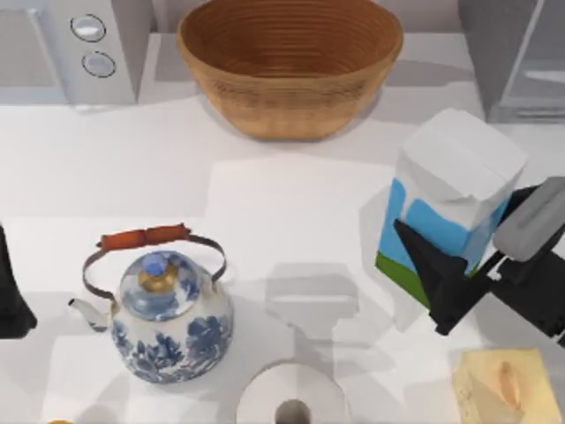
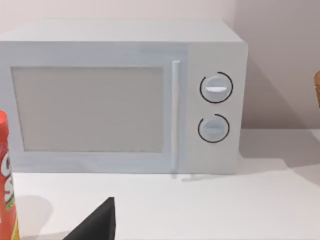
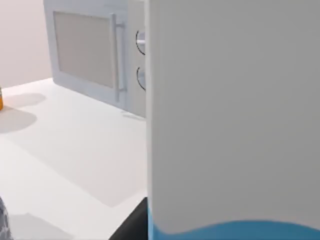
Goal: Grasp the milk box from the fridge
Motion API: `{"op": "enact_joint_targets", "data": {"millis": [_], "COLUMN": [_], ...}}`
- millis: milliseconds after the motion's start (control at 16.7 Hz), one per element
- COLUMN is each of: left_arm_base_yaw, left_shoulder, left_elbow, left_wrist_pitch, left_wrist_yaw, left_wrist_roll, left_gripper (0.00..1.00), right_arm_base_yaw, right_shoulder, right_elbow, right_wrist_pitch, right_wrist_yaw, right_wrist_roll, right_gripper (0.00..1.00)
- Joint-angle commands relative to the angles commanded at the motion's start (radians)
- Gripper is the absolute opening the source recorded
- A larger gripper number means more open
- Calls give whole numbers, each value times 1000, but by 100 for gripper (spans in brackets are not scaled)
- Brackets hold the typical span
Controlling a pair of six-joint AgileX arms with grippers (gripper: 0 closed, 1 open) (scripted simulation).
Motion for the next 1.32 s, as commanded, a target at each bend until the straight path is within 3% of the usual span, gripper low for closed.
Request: {"op": "enact_joint_targets", "data": {"millis": [420,780,1320], "left_arm_base_yaw": [0,0,0], "left_shoulder": [0,0,0], "left_elbow": [0,0,0], "left_wrist_pitch": [0,0,0], "left_wrist_yaw": [0,0,0], "left_wrist_roll": [0,0,0], "left_gripper": [100,100,100], "right_arm_base_yaw": [56,66,66], "right_shoulder": [294,337,337], "right_elbow": [149,176,176], "right_wrist_pitch": [136,160,160], "right_wrist_yaw": [58,68,68], "right_wrist_roll": [-3,-3,-3], "right_gripper": [0,0,68]}}
